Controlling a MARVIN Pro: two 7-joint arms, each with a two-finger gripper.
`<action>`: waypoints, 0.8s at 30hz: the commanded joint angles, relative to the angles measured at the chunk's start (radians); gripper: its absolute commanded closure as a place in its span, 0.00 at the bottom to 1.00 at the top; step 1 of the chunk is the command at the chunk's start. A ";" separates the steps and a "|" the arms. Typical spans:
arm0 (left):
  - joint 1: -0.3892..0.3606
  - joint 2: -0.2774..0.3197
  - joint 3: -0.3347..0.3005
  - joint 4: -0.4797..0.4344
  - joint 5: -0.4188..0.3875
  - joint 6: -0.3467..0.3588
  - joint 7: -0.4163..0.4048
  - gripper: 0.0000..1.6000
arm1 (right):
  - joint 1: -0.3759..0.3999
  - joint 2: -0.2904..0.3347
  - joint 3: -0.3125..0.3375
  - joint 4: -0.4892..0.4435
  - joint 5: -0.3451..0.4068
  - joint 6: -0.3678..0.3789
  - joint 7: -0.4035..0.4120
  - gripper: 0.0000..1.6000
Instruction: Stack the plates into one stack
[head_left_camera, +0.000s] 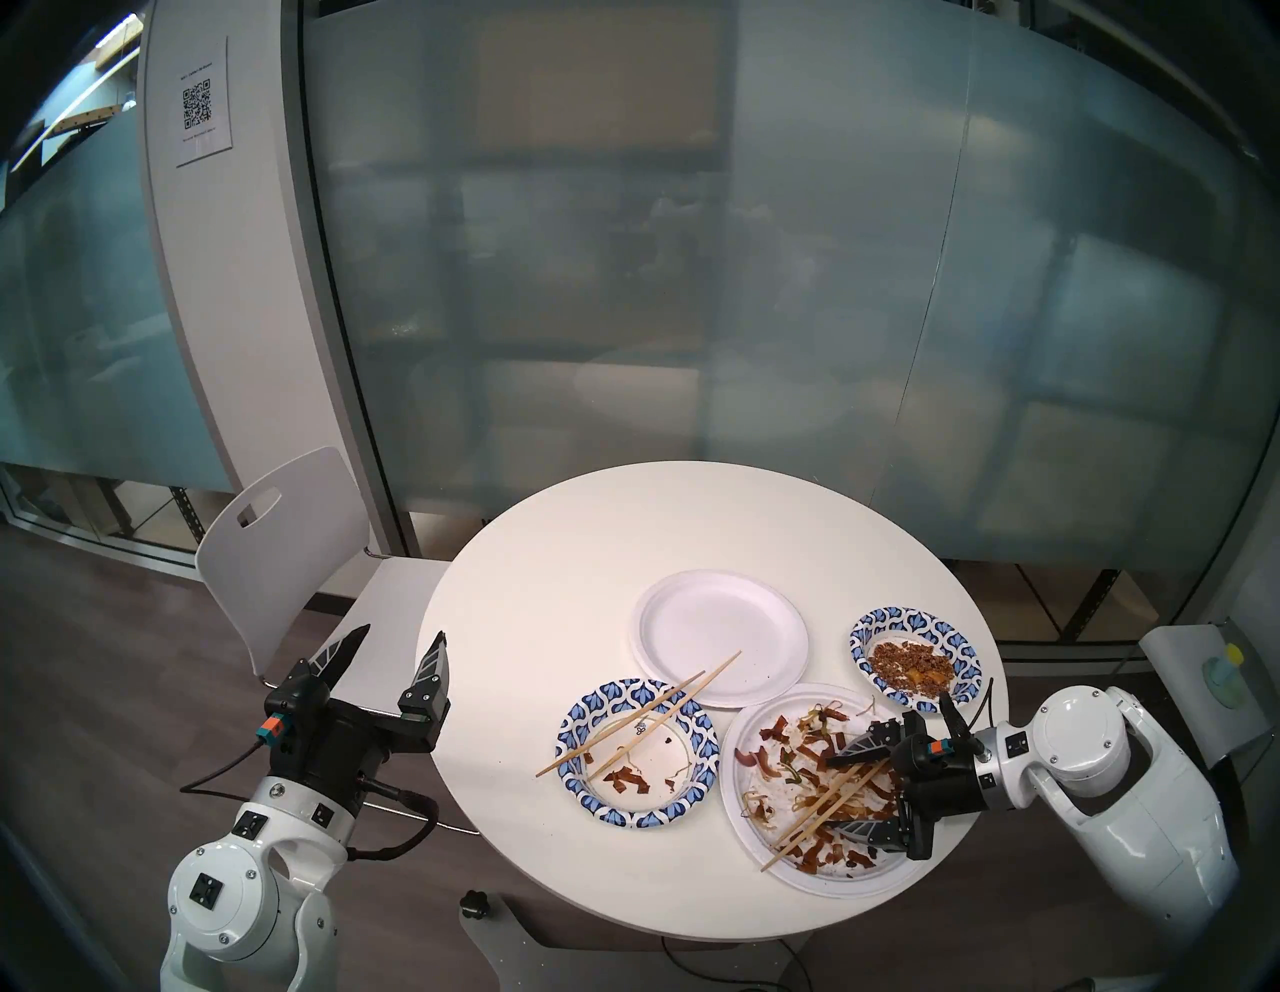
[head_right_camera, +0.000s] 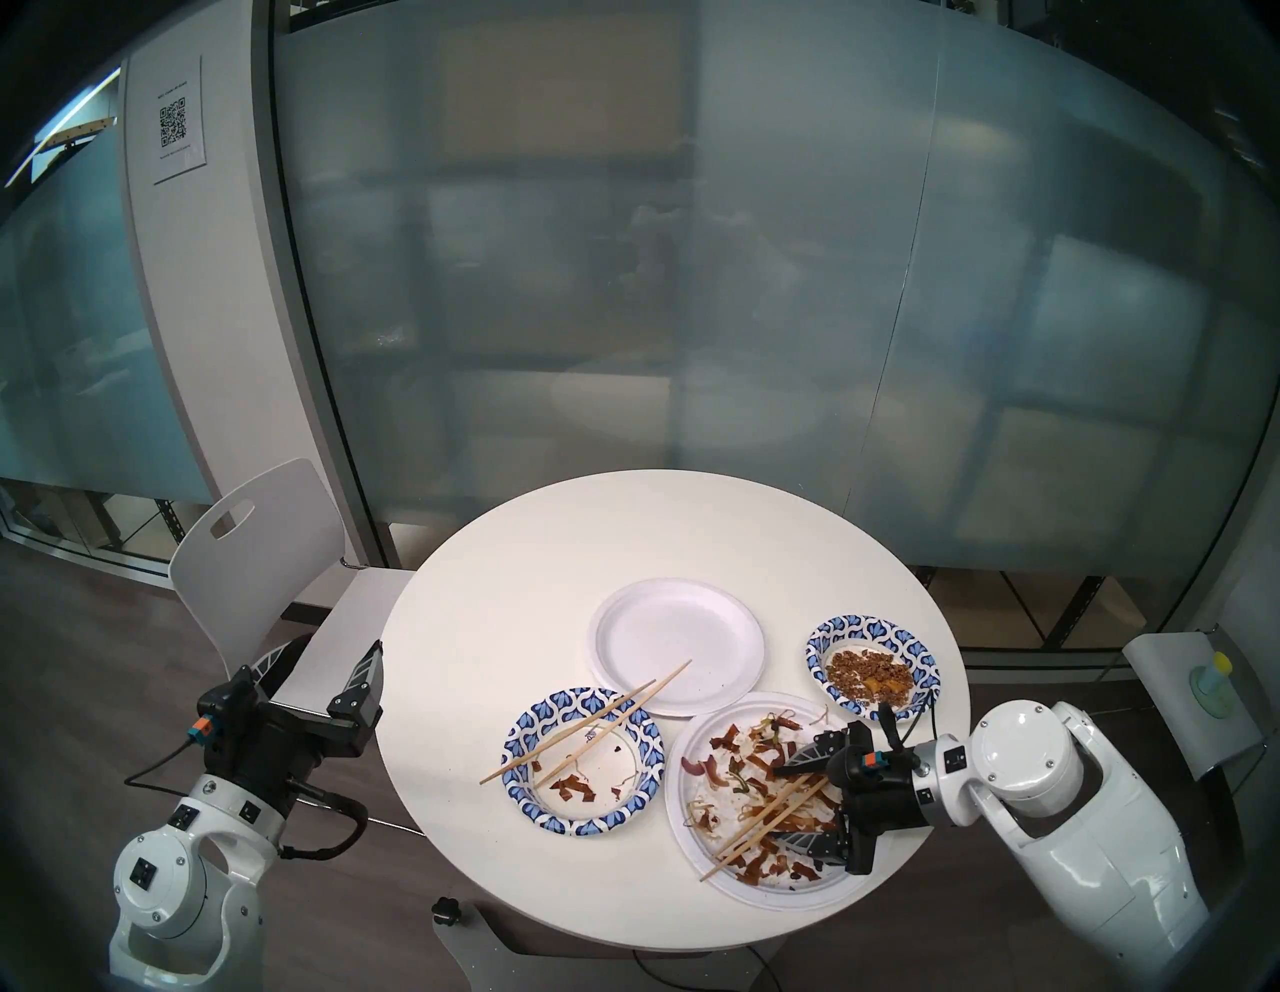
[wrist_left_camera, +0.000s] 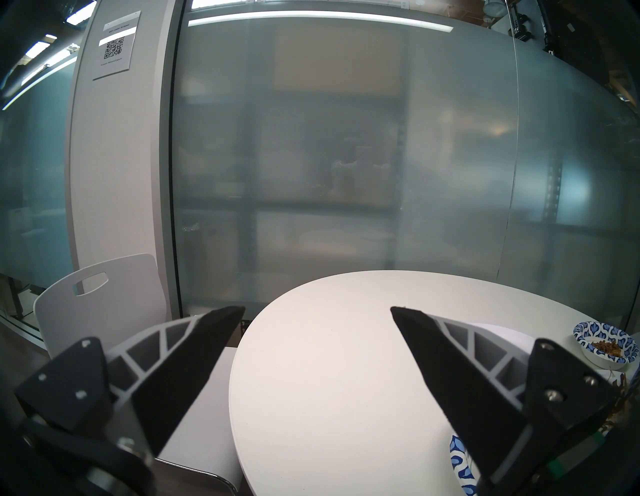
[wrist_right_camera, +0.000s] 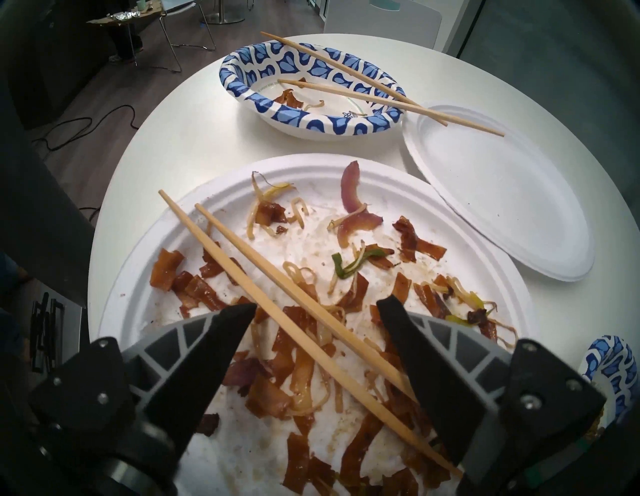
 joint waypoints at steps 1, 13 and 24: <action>0.000 0.002 0.001 -0.021 0.002 -0.002 -0.002 0.00 | 0.004 0.003 -0.002 -0.013 -0.002 0.007 0.002 0.13; 0.000 0.002 0.001 -0.021 0.002 -0.002 -0.002 0.00 | 0.008 -0.001 -0.018 -0.001 -0.007 -0.004 -0.001 0.50; 0.000 0.002 0.001 -0.021 0.002 -0.002 -0.002 0.00 | 0.005 0.002 -0.018 -0.006 -0.004 -0.006 -0.005 0.21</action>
